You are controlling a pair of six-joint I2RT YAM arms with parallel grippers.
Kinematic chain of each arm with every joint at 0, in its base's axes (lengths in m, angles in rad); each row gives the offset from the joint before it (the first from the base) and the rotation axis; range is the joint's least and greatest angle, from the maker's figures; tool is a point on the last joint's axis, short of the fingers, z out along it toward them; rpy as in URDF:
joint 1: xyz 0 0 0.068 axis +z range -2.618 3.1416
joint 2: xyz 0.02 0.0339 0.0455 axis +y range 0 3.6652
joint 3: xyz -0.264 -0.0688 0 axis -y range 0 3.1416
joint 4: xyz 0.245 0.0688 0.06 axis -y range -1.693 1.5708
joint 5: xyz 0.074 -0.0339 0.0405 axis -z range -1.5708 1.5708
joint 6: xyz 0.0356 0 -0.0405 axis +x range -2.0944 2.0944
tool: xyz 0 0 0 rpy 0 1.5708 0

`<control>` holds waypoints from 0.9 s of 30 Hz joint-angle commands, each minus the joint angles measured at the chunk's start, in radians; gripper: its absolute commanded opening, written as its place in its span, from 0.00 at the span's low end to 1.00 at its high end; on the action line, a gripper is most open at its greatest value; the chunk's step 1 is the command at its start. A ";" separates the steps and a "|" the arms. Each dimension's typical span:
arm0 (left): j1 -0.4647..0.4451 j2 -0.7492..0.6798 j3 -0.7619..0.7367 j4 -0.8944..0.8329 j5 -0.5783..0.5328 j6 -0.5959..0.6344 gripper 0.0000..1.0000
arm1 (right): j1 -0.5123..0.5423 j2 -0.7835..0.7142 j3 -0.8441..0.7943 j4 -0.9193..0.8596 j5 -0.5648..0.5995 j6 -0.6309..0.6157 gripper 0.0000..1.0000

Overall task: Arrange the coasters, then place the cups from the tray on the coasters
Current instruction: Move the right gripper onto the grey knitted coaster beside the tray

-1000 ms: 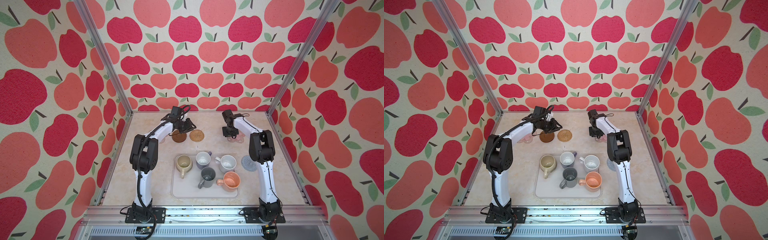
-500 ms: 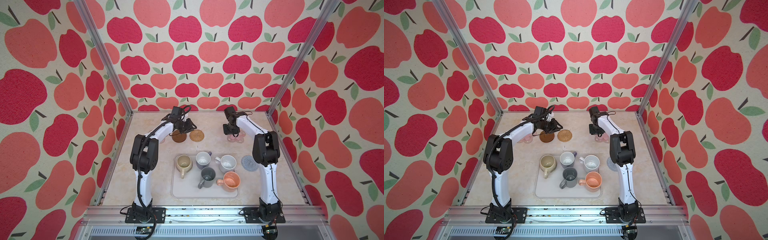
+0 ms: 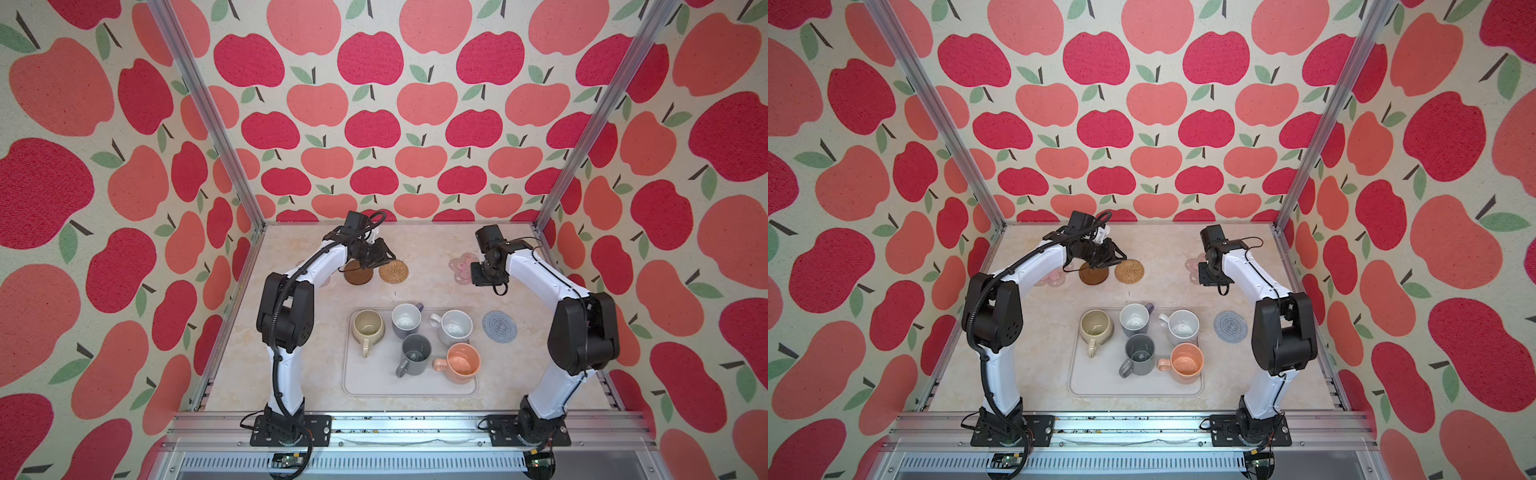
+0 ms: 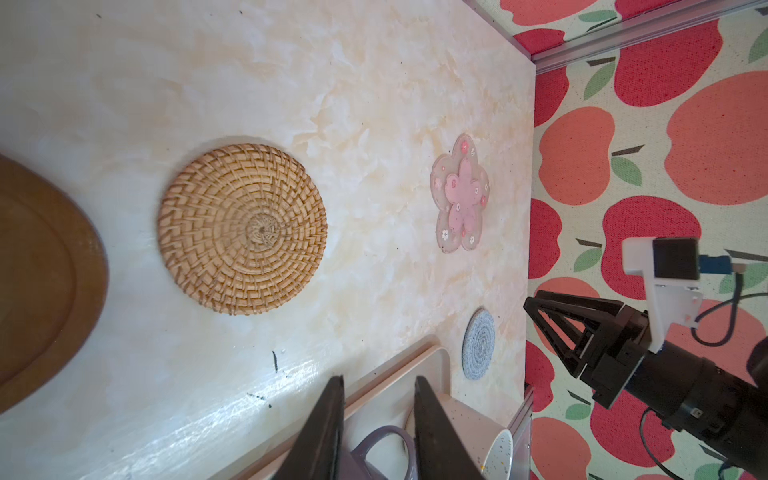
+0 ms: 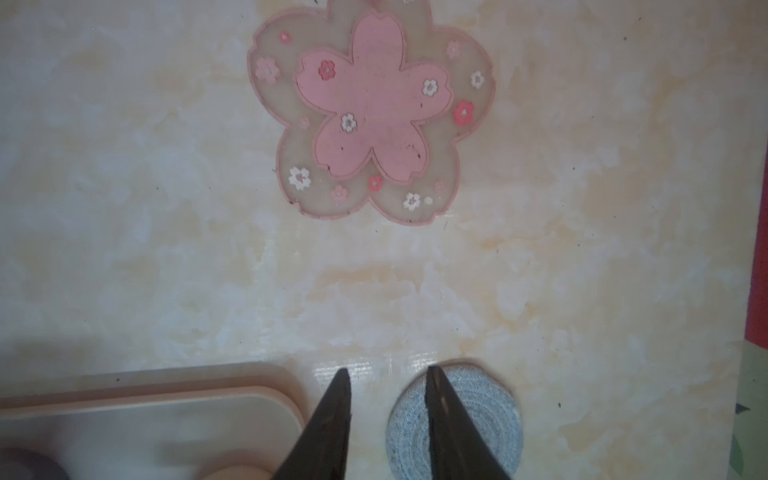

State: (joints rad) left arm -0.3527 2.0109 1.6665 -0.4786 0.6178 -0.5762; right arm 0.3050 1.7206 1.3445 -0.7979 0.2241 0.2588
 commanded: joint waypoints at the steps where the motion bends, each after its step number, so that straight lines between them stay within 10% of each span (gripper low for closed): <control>1: 0.015 -0.053 -0.020 -0.073 -0.011 0.052 0.32 | -0.019 -0.092 -0.108 -0.006 -0.002 0.028 0.29; 27: 0.142 -0.248 -0.192 -0.122 -0.072 0.088 0.32 | -0.099 -0.078 -0.454 0.143 -0.096 0.154 0.13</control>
State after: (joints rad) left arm -0.2180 1.7962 1.4887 -0.5896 0.5575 -0.5018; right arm 0.2127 1.6066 0.9112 -0.6796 0.1398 0.3843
